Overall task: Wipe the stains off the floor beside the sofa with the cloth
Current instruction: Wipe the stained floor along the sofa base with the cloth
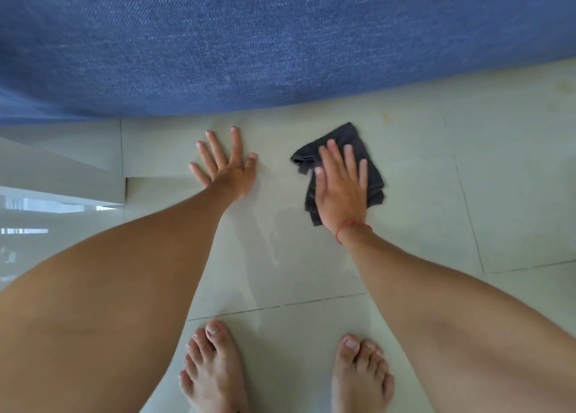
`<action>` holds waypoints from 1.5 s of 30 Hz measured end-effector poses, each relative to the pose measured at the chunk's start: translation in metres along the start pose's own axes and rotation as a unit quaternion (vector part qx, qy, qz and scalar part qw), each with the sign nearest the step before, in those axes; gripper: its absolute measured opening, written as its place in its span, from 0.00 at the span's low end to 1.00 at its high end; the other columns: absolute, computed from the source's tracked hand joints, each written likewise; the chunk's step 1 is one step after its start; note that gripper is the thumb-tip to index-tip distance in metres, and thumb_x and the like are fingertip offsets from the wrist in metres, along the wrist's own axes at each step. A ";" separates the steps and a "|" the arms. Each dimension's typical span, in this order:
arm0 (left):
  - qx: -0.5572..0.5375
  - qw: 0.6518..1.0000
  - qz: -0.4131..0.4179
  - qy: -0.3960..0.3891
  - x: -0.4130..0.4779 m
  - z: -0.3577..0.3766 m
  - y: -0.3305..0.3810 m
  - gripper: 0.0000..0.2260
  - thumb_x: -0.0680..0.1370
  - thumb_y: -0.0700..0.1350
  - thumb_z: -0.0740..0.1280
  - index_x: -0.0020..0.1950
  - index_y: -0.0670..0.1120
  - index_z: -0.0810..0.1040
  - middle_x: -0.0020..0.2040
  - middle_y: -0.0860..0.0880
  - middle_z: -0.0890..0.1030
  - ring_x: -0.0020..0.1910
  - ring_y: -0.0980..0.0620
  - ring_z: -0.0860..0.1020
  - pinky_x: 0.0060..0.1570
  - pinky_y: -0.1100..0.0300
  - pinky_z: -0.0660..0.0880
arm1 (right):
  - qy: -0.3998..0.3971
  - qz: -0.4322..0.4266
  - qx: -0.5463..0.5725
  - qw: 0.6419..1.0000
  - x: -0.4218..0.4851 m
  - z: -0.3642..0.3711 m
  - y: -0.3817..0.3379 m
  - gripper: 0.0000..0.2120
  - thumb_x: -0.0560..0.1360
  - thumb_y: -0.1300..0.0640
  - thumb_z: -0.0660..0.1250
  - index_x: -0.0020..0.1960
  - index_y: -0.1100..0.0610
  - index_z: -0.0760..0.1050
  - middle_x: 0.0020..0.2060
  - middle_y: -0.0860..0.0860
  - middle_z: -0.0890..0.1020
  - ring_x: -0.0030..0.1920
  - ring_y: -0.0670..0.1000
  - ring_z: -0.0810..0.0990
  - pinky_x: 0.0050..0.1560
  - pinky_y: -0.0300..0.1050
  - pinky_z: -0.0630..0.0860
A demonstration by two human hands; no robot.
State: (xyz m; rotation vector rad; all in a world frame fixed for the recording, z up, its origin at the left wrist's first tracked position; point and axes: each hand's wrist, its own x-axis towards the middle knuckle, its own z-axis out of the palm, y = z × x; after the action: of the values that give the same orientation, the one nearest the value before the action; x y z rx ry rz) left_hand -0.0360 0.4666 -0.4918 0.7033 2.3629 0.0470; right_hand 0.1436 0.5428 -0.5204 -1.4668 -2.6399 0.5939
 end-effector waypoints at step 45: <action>0.035 0.996 0.032 0.077 0.015 0.021 0.034 0.25 0.81 0.59 0.42 0.77 0.61 0.37 0.78 0.50 0.33 0.77 0.46 0.33 0.71 0.37 0.34 | 0.066 0.174 -0.004 0.983 0.098 -0.026 0.033 0.24 0.81 0.47 0.47 0.77 0.46 0.54 0.78 0.44 0.53 0.78 0.56 0.45 0.73 0.66 0.37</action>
State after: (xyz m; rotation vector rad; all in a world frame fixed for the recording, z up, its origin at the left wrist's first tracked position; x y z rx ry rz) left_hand -0.0164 0.5001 -0.5099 0.8354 2.4995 0.0467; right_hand 0.1230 0.6479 -0.5209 -1.9166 -2.3057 0.4873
